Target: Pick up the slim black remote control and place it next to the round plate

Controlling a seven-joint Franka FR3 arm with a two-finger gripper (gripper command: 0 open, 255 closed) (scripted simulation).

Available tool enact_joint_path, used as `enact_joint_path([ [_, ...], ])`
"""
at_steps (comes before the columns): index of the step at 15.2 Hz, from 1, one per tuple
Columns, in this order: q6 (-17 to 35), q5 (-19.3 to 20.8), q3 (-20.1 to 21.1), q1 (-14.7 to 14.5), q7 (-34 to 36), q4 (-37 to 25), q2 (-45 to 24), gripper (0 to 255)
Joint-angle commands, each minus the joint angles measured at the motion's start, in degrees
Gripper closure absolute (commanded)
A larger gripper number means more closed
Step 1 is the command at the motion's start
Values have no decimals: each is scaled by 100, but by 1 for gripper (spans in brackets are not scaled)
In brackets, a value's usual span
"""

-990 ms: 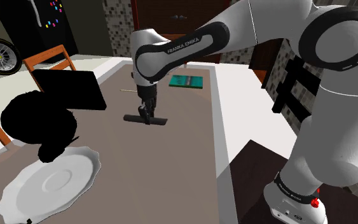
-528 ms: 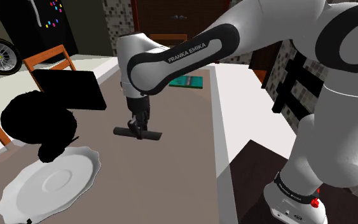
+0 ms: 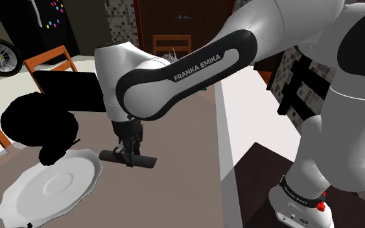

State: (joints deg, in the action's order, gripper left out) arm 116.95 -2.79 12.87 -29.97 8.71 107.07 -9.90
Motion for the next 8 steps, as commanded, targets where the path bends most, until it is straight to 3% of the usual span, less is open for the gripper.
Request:
enact_joint_path([
  [1, 11, 43, 103, -163, 289, -91, -83, 255],
  [8, 361, 99, 153, -268, 450, 73, -264, 255],
])
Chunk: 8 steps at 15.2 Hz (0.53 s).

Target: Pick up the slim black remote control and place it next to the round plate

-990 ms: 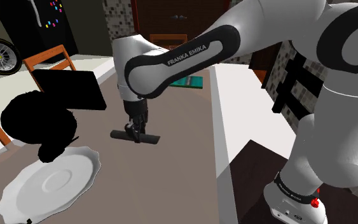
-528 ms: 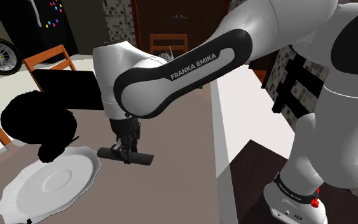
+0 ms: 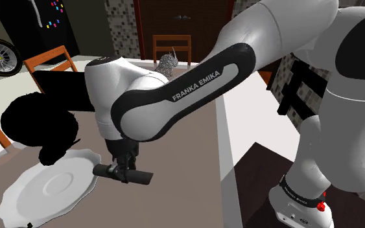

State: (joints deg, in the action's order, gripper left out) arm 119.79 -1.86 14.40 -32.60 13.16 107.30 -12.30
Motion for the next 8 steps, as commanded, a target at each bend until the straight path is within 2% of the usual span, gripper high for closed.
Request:
enact_joint_path([
  [1, 146, 13, -1, -7, 6, 90, -54, 255],
  [8, 624, 69, -18, -27, 16, 335, -293, 255],
])
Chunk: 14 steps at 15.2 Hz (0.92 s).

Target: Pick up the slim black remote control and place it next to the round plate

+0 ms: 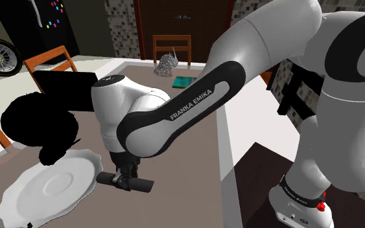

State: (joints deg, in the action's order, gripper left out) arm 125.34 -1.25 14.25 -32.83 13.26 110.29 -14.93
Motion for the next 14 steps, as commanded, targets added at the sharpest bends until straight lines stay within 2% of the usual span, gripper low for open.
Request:
enact_joint_path([
  [1, 137, 17, -6, -6, 7, 66, -68, 255],
  [5, 424, 61, -22, -22, 19, 181, -245, 255],
  [12, 424, 61, -22, -22, 19, 181, -245, 255],
  [13, 425, 61, -22, -21, 18, 182, -244, 0],
  [14, 425, 61, -22, -21, 18, 181, -245, 0],
])
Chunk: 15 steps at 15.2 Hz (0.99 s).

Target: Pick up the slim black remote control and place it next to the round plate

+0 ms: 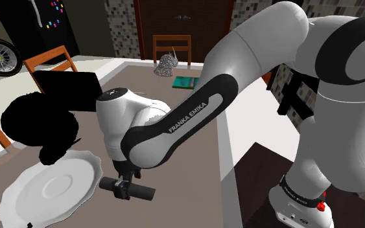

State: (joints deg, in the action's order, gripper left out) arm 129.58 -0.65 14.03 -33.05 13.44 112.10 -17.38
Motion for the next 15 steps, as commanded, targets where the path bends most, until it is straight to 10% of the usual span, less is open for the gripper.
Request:
enact_joint_path([
  [1, 0, 0, 0, 0, 0, 0, 0, 0],
  [15, -635, -93, 19, 60, -62, -271, 370, 0],
])
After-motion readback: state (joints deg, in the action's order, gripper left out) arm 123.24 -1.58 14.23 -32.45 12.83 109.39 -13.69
